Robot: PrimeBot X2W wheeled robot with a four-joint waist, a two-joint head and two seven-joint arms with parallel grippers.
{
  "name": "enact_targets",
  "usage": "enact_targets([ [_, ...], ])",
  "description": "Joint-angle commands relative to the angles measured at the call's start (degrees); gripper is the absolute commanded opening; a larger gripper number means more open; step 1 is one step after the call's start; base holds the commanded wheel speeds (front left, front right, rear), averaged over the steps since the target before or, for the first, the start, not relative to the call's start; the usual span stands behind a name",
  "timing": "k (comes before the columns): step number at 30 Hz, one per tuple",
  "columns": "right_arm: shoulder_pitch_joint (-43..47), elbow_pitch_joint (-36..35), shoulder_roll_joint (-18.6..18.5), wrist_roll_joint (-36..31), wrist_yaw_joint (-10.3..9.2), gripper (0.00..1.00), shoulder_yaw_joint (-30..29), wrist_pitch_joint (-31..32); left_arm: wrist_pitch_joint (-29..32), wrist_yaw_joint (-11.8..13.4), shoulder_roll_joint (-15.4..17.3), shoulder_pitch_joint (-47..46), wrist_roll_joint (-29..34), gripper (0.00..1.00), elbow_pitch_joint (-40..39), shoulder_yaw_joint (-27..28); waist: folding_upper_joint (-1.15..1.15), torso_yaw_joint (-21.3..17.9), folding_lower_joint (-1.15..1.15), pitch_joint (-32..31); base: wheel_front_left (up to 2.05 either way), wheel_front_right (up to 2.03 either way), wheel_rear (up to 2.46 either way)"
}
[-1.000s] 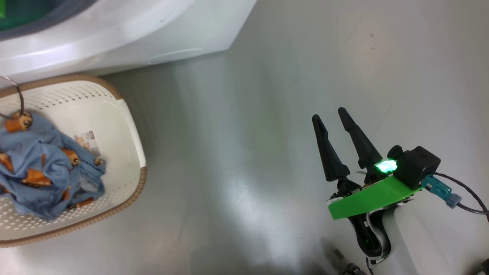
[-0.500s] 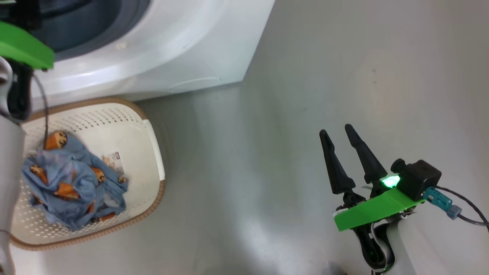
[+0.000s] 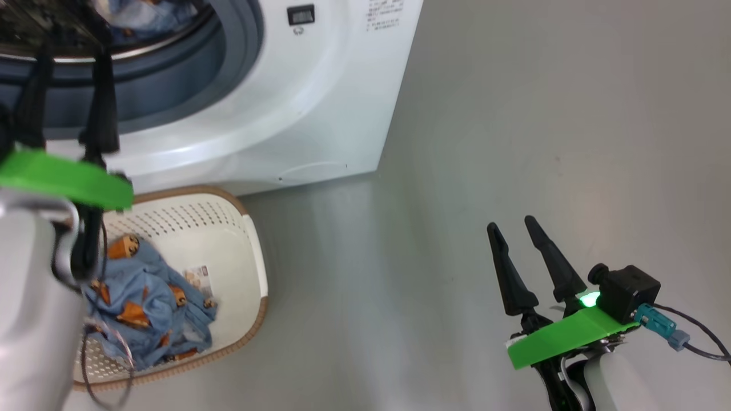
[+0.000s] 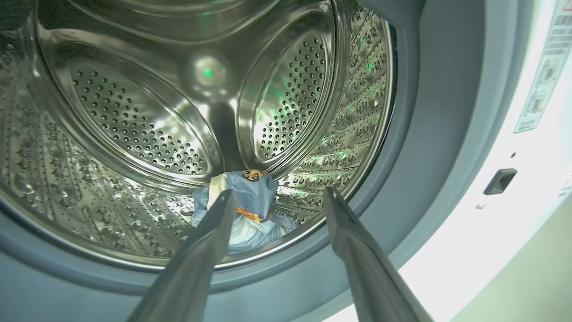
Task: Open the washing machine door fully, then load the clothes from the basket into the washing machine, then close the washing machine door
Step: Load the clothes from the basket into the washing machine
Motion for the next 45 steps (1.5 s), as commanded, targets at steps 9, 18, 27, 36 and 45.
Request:
enact_targets([
  [9,3.51,-0.59,0.12,-2.16,0.09,1.00,0.81,-0.28,-0.45,2.21,0.80,16.40,5.47,1.00,-13.31,7.53,0.00,1.45,0.00,-8.22,0.00,0.00,0.00],
  [18,5.67,-0.37,0.12,-4.05,0.09,1.00,0.41,-0.28,-0.45,2.39,-2.62,29.73,9.96,1.00,-20.61,14.52,0.00,2.23,0.00,-13.52,0.00,0.00,0.00],
  [27,7.68,-0.34,0.12,-5.09,0.09,1.00,-0.07,-0.28,-0.45,1.39,-6.79,39.51,13.45,1.00,-24.51,19.33,0.00,3.35,0.00,-16.85,0.00,0.00,0.00],
  [36,9.25,-0.55,0.12,-6.47,0.09,1.00,-0.15,-0.28,-0.46,-0.03,-11.74,47.97,17.27,1.00,-26.91,24.01,0.00,3.86,0.00,-19.30,0.00,0.00,0.00],
  [45,10.56,-0.40,0.12,-6.75,0.09,1.00,-0.15,-0.28,-0.46,-0.43,-14.90,53.72,19.83,1.00,-28.65,26.90,0.00,3.77,0.00,-21.15,0.00,0.00,0.00],
])
